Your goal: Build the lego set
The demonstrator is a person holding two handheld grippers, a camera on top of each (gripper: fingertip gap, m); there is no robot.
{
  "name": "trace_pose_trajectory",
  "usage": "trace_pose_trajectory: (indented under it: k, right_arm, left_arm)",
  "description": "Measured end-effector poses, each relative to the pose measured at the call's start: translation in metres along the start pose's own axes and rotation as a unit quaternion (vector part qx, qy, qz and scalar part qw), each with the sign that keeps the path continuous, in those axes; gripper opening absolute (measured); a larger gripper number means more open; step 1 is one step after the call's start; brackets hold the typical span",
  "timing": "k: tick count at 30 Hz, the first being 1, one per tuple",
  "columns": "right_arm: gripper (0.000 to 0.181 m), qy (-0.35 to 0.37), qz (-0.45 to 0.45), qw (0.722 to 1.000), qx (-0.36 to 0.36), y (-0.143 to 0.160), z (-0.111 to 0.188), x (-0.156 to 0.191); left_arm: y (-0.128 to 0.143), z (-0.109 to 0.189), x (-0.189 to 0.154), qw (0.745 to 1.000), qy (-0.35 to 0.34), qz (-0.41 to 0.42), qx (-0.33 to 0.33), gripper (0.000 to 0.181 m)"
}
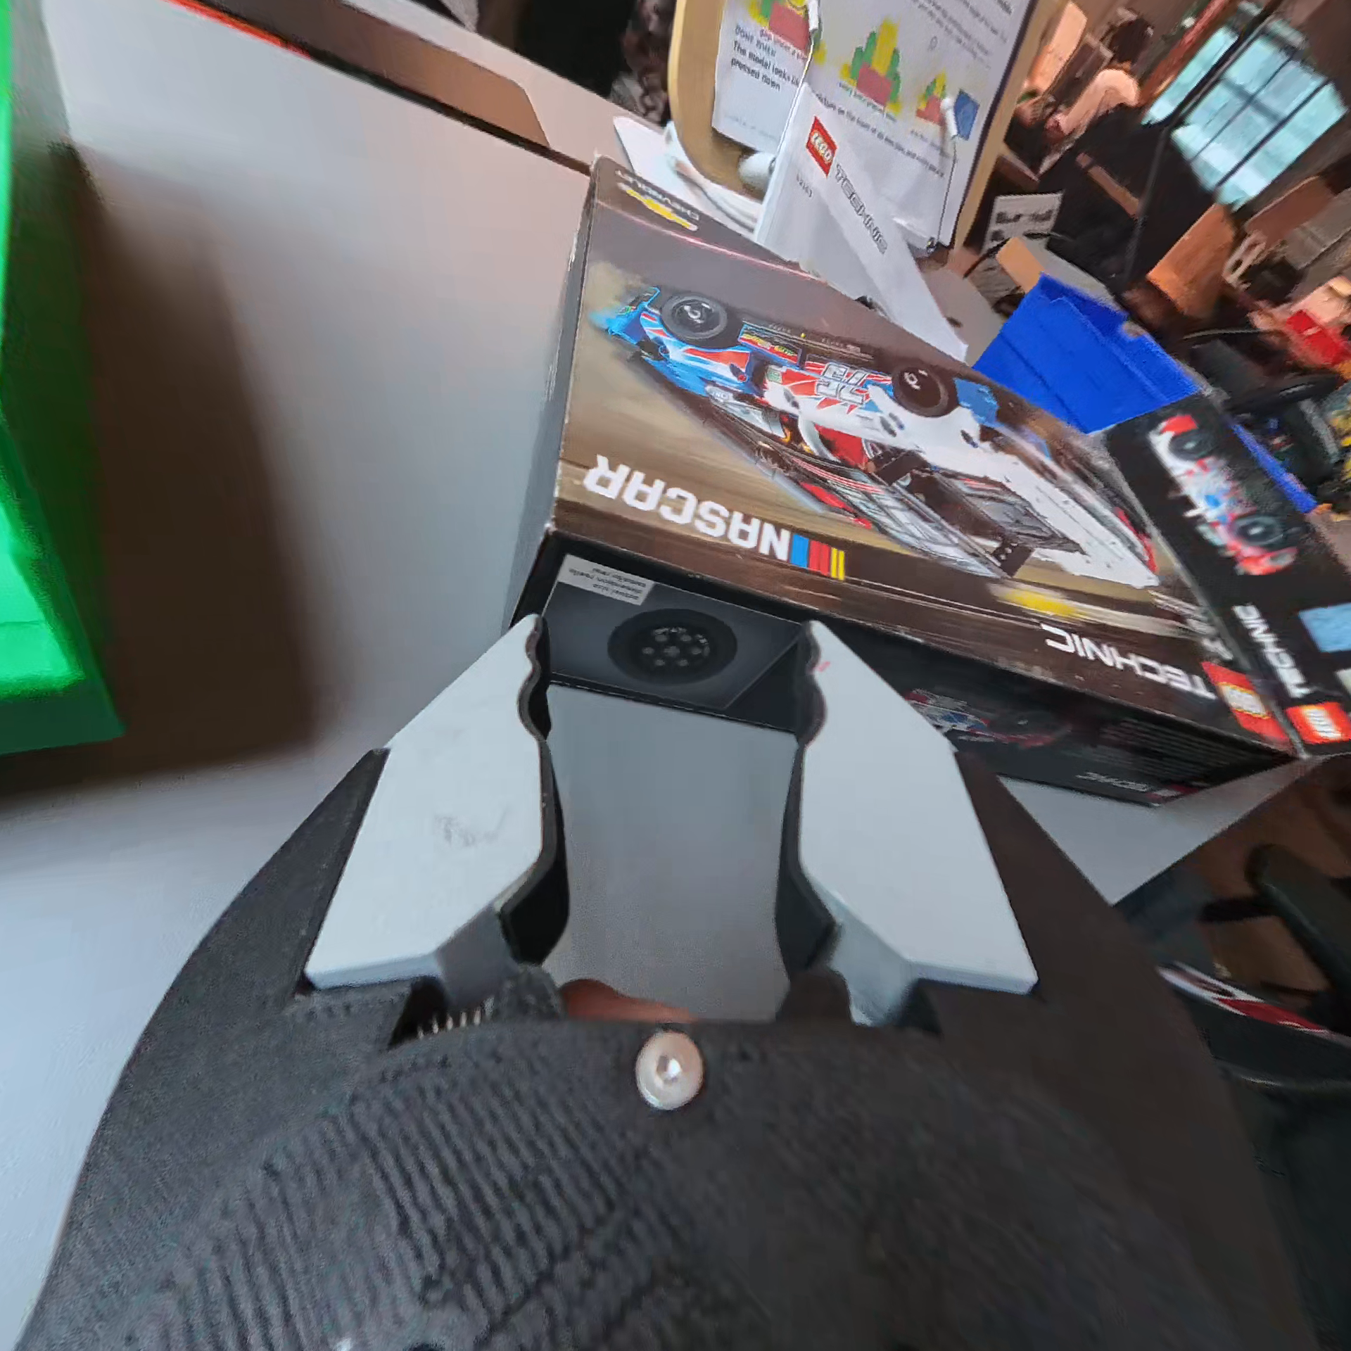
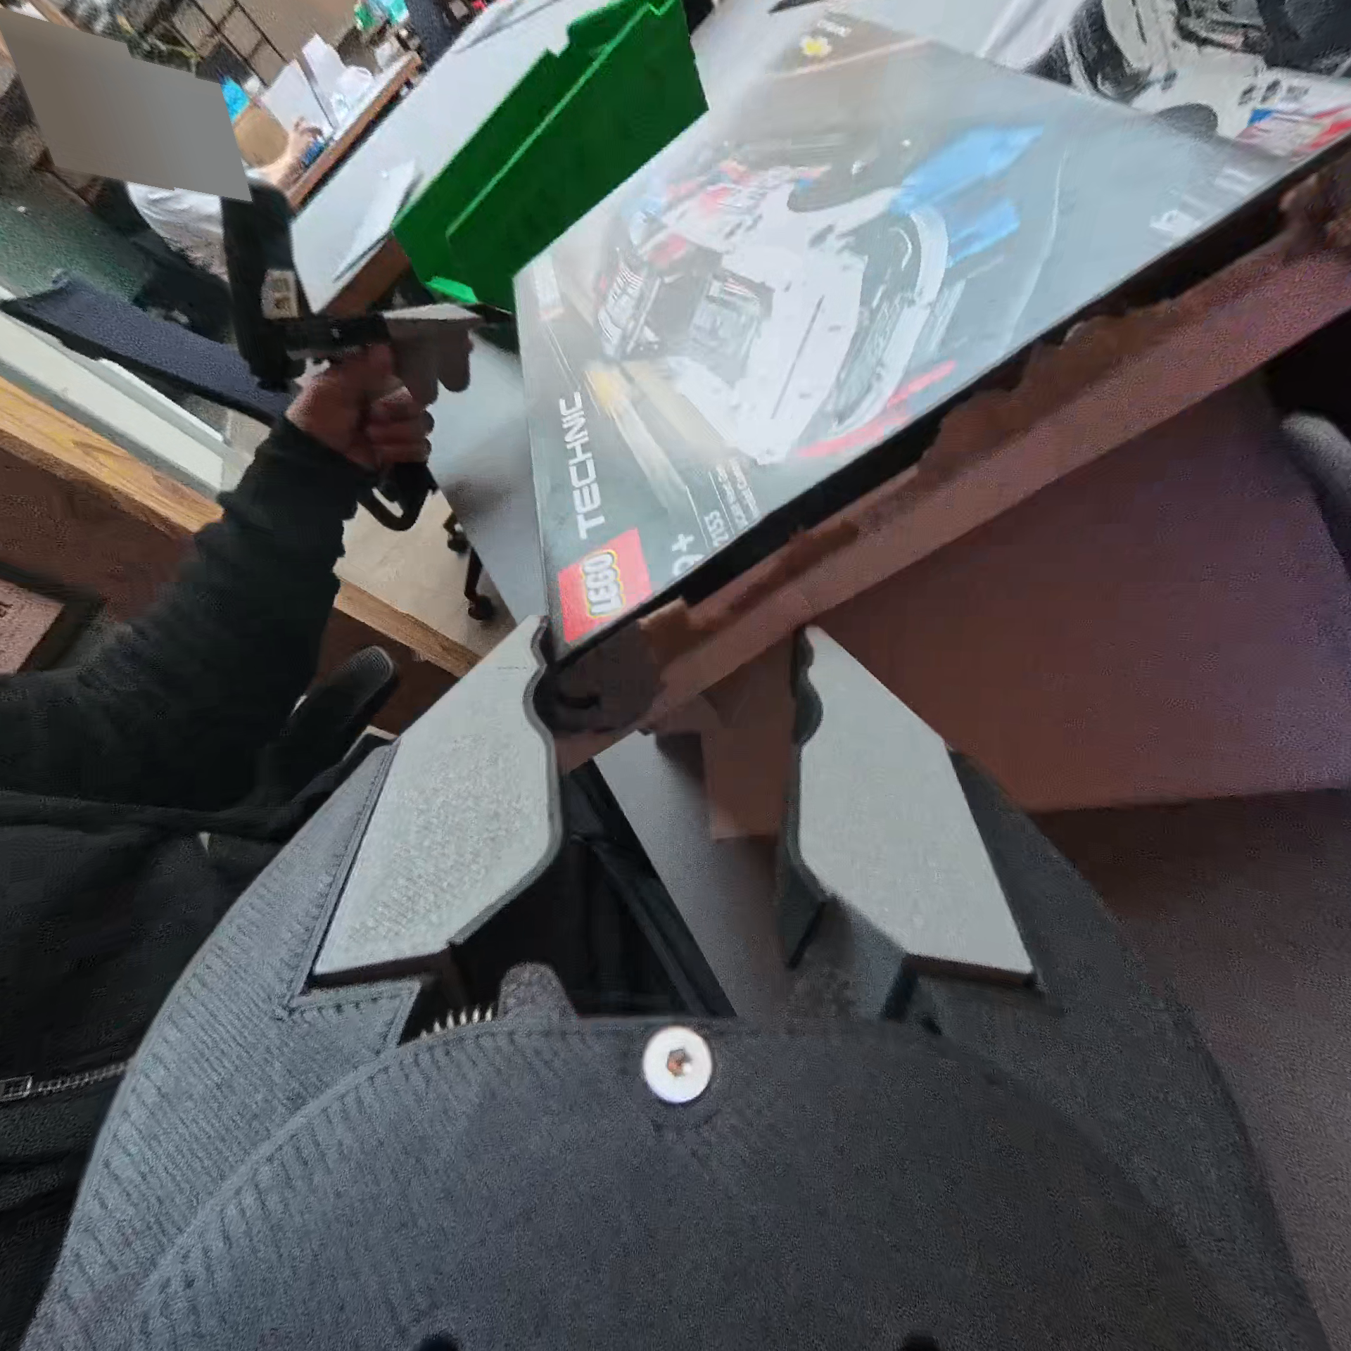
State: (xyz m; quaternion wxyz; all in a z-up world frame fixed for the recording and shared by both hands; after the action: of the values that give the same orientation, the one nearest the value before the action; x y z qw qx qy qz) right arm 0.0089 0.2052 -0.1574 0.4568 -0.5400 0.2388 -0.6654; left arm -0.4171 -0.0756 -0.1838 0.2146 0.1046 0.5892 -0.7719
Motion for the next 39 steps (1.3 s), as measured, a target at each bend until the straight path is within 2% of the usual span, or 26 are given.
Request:
trace_pose_trajectory:
  k: [4,7,8,9,10,13,17,19,20,21,22,23,24,26,28,30,33,35,37,38,39]
  right_arm:
    - [0.058,-0.029,0.002,0.999,-0.035,-0.010,-0.011,0.004]
    - [0.044,-0.052,-0.016,0.997,-0.063,-0.019,-0.025,0.007]
    - [0.032,-0.056,-0.009,0.996,-0.070,-0.021,-0.028,0.008]
    - [0.023,-0.075,-0.002,0.994,-0.078,-0.023,-0.032,0.011]
    - [0.023,-0.086,-0.005,0.993,-0.076,-0.023,-0.038,0.011]
    - [0.022,-0.110,-0.013,0.992,-0.067,-0.024,-0.051,0.004]
    - [0.020,-0.141,-0.024,0.989,-0.048,-0.028,-0.058,0.000]
    - [0.020,-0.138,0.003,0.990,-0.038,-0.031,-0.059,0.003]
    - [0.021,-0.136,0.017,0.990,-0.032,-0.032,-0.057,0.003]
    - [0.022,-0.136,0.023,0.990,-0.031,-0.033,-0.053,0.002]
    - [0.023,-0.137,0.027,0.990,-0.032,-0.035,-0.045,-0.001]
    - [0.033,-0.138,0.030,0.989,-0.031,-0.034,-0.036,-0.004]
    - [0.050,-0.128,0.040,0.990,-0.031,-0.032,-0.025,-0.008]
    - [0.066,-0.086,0.097,0.991,-0.016,-0.020,-0.005,-0.018]
    - [0.086,-0.012,0.167,0.985,0.047,0.003,0.004,-0.027]
    - [0.089,0.067,0.211,0.971,0.088,0.031,-0.001,-0.024]
    - [0.098,0.105,0.303,0.943,0.094,0.067,-0.021,0.014]
    - [0.093,0.169,0.369,0.910,0.085,0.077,-0.036,0.034]
    - [0.070,0.228,0.442,0.865,0.069,0.077,-0.051,0.041]
    - [0.053,0.228,0.465,0.852,0.072,0.077,-0.058,0.041]
    - [0.050,0.215,0.474,0.849,0.089,0.078,-0.066,0.039]
  left_arm:
    - [0.007,0.007,-0.026,0.998,-0.045,-0.041,0.036,0.069]
    - [0.024,0.017,-0.096,0.991,-0.006,-0.133,0.013,0.069]
    - [0.032,0.019,-0.122,0.986,0.000,-0.166,0.008,0.070]
    - [0.039,0.019,-0.149,0.983,0.020,-0.184,-0.002,0.071]
    - [0.047,0.018,-0.178,0.977,0.066,-0.201,-0.003,0.073]
    - [0.064,-0.002,-0.251,0.955,0.125,-0.268,0.002,0.077]
    - [0.077,-0.057,-0.309,0.921,0.091,-0.379,0.024,0.082]
    - [0.081,-0.083,-0.317,0.931,0.083,-0.355,0.030,0.074]
    - [0.081,-0.094,-0.313,0.934,0.052,-0.354,0.025,0.053]
    - [0.081,-0.100,-0.308,0.932,0.043,-0.361,0.012,0.025]
    - [0.082,-0.101,-0.306,0.942,0.076,-0.326,0.012,0.014]
    - [0.081,-0.100,-0.305,0.953,0.098,-0.288,0.011,0.010]
    - [0.078,-0.098,-0.301,0.953,0.090,-0.290,0.006,0.009]
    - [0.069,-0.088,-0.297,0.963,0.112,-0.245,-0.015,0.003]
    - [0.057,-0.078,-0.288,0.966,0.115,-0.230,-0.030,0.002]
    - [0.048,-0.072,-0.281,0.970,0.113,-0.213,-0.038,0.001]
    - [0.036,-0.070,-0.274,0.970,0.110,-0.213,-0.047,0.001]
    - [0.033,-0.071,-0.272,0.969,0.106,-0.217,-0.044,0.000]
    - [0.032,-0.069,-0.271,0.969,0.104,-0.219,-0.045,0.000]
    - [0.031,-0.068,-0.270,0.969,0.104,-0.219,-0.047,0.000]
    - [0.030,-0.068,-0.269,0.969,0.102,-0.221,-0.051,0.000]
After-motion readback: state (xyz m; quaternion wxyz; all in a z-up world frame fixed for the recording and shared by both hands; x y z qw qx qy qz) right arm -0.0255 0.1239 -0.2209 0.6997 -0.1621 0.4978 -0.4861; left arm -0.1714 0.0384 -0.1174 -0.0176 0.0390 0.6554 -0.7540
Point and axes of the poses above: each gripper's, where its closed fingertips meet, z back along the fingers, y out of its underside, x = y × z across the jaws, the point moved 10 cm from there along z, back along the fingers, and after that the axes turned 7 degrees about -x, right-handed, at the moved point
